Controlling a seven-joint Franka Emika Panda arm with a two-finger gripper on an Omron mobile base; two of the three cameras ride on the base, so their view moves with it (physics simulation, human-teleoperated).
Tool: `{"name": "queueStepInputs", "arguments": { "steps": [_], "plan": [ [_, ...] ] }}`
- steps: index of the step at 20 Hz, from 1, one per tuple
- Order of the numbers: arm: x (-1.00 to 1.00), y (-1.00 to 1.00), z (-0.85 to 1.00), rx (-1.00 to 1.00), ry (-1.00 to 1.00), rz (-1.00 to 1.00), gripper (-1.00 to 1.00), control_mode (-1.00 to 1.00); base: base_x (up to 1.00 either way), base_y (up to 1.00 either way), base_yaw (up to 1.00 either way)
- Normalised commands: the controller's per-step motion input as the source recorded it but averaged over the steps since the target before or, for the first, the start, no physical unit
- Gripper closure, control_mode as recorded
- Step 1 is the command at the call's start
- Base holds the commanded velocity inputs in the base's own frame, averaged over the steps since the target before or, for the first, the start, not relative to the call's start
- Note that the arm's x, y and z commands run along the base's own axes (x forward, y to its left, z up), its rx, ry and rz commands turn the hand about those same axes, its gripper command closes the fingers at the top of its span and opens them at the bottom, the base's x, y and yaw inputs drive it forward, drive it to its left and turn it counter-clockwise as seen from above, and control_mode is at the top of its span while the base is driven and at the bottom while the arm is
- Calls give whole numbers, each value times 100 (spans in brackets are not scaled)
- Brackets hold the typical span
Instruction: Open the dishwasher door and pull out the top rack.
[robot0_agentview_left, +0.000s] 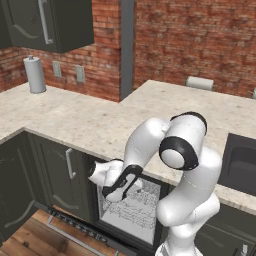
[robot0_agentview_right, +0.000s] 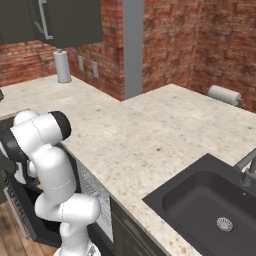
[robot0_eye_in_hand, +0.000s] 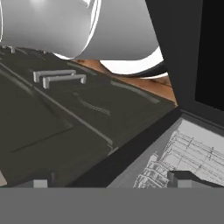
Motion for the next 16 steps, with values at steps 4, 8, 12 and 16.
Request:
{"name": "queueStepInputs", "arguments": {
  "steps": [4,8,12,16],
  "plan": [
    [23,-6,-78,0,-31,-2,-100,-100,0,0,0],
    [30,0,-49,3,-28,-4,-100,-100,0,0,0],
    [56,1,-4,12,-13,-16,-100,-100,0,0,0],
    [51,1,-10,16,-16,-24,-100,-100,0,0,0]
  ]
}}
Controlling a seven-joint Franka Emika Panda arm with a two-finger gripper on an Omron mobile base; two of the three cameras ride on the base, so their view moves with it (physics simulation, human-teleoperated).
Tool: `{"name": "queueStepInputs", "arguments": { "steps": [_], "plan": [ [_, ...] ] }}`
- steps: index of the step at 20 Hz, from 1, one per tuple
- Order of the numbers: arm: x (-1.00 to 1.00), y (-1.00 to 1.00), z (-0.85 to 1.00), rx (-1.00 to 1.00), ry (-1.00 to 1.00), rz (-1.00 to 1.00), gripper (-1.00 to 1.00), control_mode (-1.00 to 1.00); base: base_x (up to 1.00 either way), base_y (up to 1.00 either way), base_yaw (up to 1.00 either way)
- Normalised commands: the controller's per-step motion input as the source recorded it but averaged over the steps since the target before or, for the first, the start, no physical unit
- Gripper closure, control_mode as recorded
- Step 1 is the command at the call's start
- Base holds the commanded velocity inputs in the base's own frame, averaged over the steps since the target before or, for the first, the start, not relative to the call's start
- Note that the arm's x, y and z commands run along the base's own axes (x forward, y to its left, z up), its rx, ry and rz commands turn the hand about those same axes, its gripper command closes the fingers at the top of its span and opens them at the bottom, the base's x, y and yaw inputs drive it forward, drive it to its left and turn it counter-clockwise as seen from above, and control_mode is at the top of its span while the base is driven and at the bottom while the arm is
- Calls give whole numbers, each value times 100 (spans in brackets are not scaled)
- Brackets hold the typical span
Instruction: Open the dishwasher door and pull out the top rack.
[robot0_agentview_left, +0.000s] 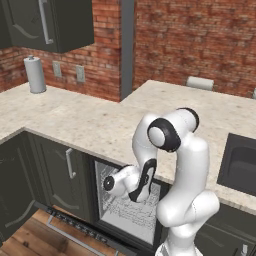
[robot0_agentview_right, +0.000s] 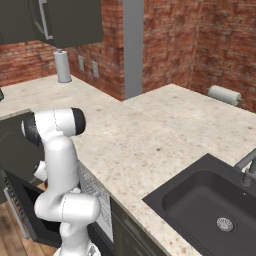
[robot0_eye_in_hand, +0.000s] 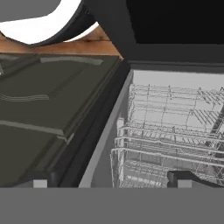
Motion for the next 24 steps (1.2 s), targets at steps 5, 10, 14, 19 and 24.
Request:
{"name": "queueStepInputs", "arguments": {
  "steps": [5,10,14,19,24],
  "plan": [
    [28,6,-4,9,-29,-26,-100,-100,0,0,0],
    [27,4,-20,0,-37,-24,-100,-100,0,0,0],
    [36,0,-16,0,-39,-18,-100,-100,0,0,0],
    [47,0,-30,0,-27,-11,-100,-100,0,0,0],
    [53,-2,-59,2,-13,-9,-100,-100,0,0,0]
  ]
}}
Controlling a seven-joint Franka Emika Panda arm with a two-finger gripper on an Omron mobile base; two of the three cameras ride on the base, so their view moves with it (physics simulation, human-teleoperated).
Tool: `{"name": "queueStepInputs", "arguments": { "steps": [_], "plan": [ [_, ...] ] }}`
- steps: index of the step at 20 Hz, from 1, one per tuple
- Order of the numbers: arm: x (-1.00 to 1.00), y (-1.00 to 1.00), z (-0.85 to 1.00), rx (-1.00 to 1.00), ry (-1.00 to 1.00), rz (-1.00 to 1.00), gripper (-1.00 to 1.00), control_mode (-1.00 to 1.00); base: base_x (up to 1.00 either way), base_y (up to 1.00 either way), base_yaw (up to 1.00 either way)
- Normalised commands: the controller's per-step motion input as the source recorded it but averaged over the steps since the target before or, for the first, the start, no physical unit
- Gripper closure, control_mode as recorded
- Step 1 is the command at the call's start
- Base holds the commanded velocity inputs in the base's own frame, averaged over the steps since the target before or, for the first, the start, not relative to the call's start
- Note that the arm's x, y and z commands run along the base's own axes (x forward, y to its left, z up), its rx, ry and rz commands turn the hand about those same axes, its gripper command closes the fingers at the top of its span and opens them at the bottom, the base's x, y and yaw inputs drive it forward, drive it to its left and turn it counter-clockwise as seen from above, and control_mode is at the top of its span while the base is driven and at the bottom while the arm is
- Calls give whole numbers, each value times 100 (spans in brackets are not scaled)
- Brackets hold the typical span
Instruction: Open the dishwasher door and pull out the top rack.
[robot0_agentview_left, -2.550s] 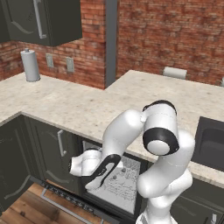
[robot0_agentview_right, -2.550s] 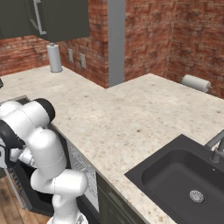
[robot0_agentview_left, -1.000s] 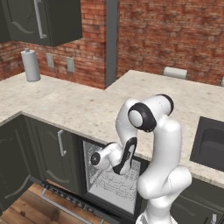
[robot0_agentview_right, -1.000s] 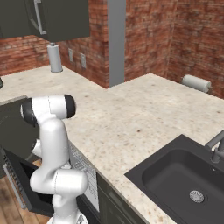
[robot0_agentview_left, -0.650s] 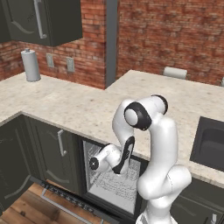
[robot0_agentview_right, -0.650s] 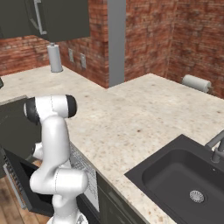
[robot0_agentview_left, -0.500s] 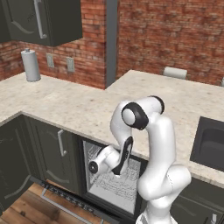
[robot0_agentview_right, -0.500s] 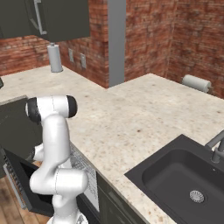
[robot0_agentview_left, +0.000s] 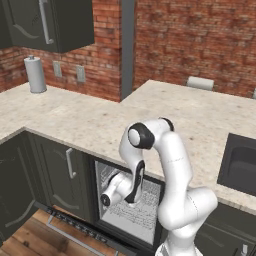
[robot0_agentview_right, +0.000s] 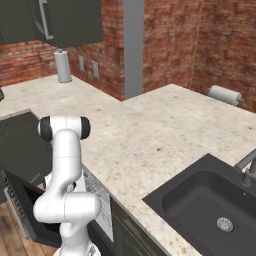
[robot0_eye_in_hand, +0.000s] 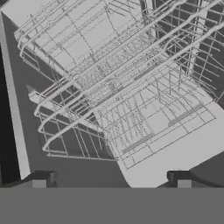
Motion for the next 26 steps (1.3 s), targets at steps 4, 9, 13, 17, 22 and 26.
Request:
{"name": "queueStepInputs", "arguments": {
  "steps": [4,9,13,17,22,26],
  "plan": [
    [68,-16,-65,11,0,-10,-100,-100,0,0,0],
    [76,-20,-34,8,0,-9,-100,-100,0,0,0],
    [73,-31,-53,12,0,-6,-100,-100,0,0,0],
    [57,-50,-88,20,2,-1,-100,-100,0,0,0],
    [54,-53,-87,25,3,0,-100,-100,0,0,0],
    [18,-24,-82,0,-9,0,-100,-100,0,0,0]
  ]
}}
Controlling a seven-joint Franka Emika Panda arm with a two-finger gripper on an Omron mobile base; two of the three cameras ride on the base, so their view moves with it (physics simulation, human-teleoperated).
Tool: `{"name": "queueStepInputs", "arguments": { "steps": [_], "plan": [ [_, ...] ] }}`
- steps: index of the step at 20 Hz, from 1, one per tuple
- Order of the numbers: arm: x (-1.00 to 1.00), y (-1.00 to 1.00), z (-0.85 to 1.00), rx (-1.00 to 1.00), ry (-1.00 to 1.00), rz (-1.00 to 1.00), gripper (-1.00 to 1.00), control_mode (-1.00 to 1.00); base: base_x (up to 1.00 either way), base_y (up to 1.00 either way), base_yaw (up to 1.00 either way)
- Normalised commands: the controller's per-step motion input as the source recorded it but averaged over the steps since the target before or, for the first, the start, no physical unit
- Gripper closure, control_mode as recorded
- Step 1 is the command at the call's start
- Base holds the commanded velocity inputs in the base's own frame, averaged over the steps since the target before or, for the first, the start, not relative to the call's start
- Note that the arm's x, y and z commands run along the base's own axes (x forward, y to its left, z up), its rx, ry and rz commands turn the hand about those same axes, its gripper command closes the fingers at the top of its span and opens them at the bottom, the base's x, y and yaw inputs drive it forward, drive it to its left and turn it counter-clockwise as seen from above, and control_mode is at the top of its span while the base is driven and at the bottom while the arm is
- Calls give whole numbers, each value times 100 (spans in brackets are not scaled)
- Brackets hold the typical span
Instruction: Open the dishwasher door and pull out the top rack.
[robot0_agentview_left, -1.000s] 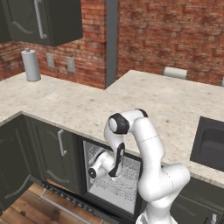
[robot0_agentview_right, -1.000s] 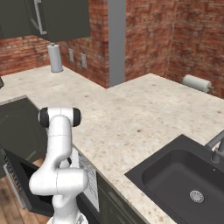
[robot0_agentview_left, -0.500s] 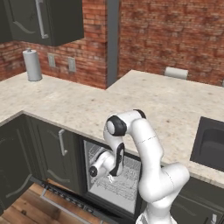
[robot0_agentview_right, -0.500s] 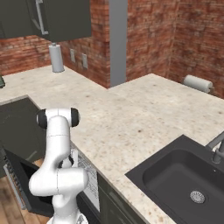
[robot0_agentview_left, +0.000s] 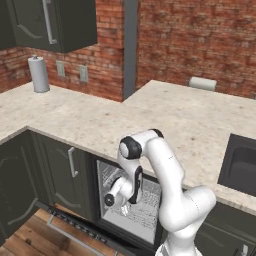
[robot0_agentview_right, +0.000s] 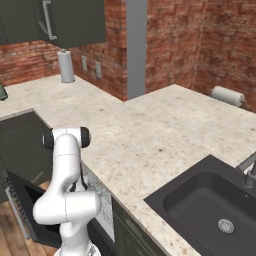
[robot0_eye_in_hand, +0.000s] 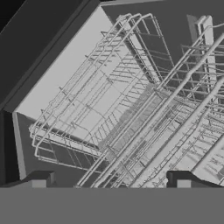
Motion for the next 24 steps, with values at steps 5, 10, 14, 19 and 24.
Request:
{"name": "queueStepInputs", "arguments": {
  "steps": [5,10,14,19,24],
  "plan": [
    [-9,18,-66,-28,-30,-9,-100,-100,0,0,0],
    [16,36,-11,-36,-17,-23,-100,-100,0,0,0],
    [35,6,0,-22,-2,-22,-100,-100,0,0,0],
    [61,-5,0,-15,0,-22,-100,-100,0,0,0],
    [89,-33,-9,-19,0,-17,-100,-100,0,0,0]
  ]
}}
